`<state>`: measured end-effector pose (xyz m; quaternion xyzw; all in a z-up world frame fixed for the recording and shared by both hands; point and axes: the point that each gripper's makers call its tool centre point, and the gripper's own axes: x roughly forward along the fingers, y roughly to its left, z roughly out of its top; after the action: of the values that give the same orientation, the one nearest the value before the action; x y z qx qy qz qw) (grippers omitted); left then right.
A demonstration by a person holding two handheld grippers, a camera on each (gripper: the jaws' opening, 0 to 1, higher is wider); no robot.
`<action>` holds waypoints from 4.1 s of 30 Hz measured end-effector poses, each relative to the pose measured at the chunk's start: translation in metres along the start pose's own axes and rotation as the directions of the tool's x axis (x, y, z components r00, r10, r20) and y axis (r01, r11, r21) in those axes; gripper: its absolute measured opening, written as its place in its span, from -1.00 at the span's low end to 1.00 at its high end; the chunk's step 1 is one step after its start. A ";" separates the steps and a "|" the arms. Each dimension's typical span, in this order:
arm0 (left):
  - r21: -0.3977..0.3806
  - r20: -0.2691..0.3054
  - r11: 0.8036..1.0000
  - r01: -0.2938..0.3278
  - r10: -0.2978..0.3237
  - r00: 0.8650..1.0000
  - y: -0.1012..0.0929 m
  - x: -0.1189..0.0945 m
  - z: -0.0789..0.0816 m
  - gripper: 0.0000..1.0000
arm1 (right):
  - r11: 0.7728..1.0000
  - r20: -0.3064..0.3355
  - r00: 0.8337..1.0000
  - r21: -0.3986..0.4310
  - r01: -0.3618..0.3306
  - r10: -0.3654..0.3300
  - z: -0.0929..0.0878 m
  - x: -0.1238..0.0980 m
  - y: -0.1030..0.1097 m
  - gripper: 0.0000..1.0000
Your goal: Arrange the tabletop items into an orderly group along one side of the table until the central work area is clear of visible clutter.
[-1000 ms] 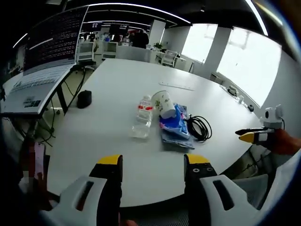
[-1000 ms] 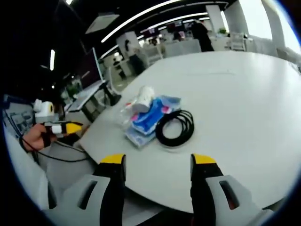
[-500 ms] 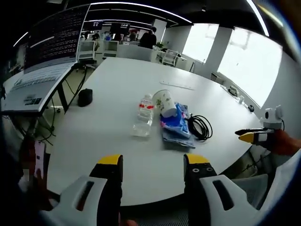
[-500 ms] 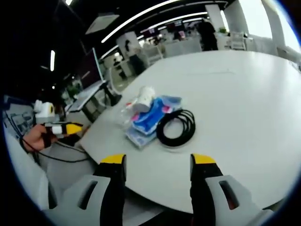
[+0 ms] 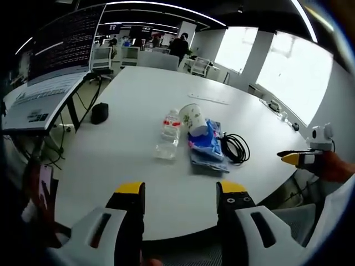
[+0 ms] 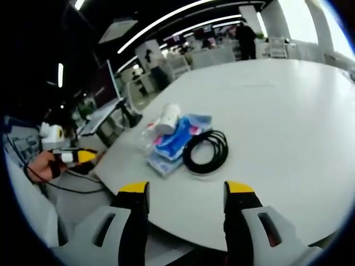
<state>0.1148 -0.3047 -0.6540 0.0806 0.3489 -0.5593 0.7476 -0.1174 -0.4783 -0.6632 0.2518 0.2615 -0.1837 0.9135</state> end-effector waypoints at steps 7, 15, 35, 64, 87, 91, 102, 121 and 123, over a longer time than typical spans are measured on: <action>0.007 0.001 1.000 0.001 -0.001 1.000 -0.001 0.000 0.000 0.02 | 1.000 0.002 1.000 -0.007 -0.007 0.007 0.002 0.001 0.003 0.05; 0.008 0.001 1.000 0.006 -0.006 1.000 -0.003 0.004 0.002 0.00 | 1.000 0.003 1.000 -0.007 -0.012 0.012 0.004 0.000 0.004 0.05; 0.009 0.002 1.000 0.015 -0.015 1.000 -0.007 0.025 0.015 -0.06 | 1.000 -0.002 1.000 0.017 0.007 -0.007 -0.007 -0.008 -0.006 0.04; 0.020 0.011 0.999 0.026 -0.026 1.000 -0.011 0.036 0.033 -0.08 | 0.999 -0.012 1.000 0.031 -0.006 0.007 -0.010 -0.005 -0.004 0.03; 0.014 -0.059 0.999 0.034 -0.033 0.998 -0.007 0.073 0.038 -0.09 | 0.999 -0.008 1.000 0.045 0.004 -0.003 -0.013 -0.012 -0.009 0.02; 0.012 -0.072 0.999 0.036 -0.035 0.997 -0.010 0.078 0.041 -0.10 | 0.999 -0.008 1.000 0.046 0.000 0.000 -0.012 -0.011 -0.008 0.02; 0.035 -0.106 0.998 0.052 -0.048 0.993 -0.006 0.115 0.051 -0.13 | 0.999 -0.028 0.999 0.043 -0.019 0.020 -0.015 -0.007 -0.004 0.03; 0.062 -0.200 0.998 -0.005 0.017 0.980 0.015 0.158 0.043 -0.12 | 0.998 -0.027 1.000 0.063 0.009 -0.007 -0.018 -0.015 -0.016 0.01; 0.068 -0.210 0.998 -0.013 0.027 0.977 0.018 0.160 0.040 -0.13 | 0.998 -0.026 1.000 0.063 0.010 -0.008 -0.017 -0.016 -0.017 0.01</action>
<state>0.1689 -0.4436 -0.7271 0.1677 0.4064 -0.5516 0.7088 -0.1444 -0.4794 -0.6730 0.2815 0.2683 -0.1928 0.9009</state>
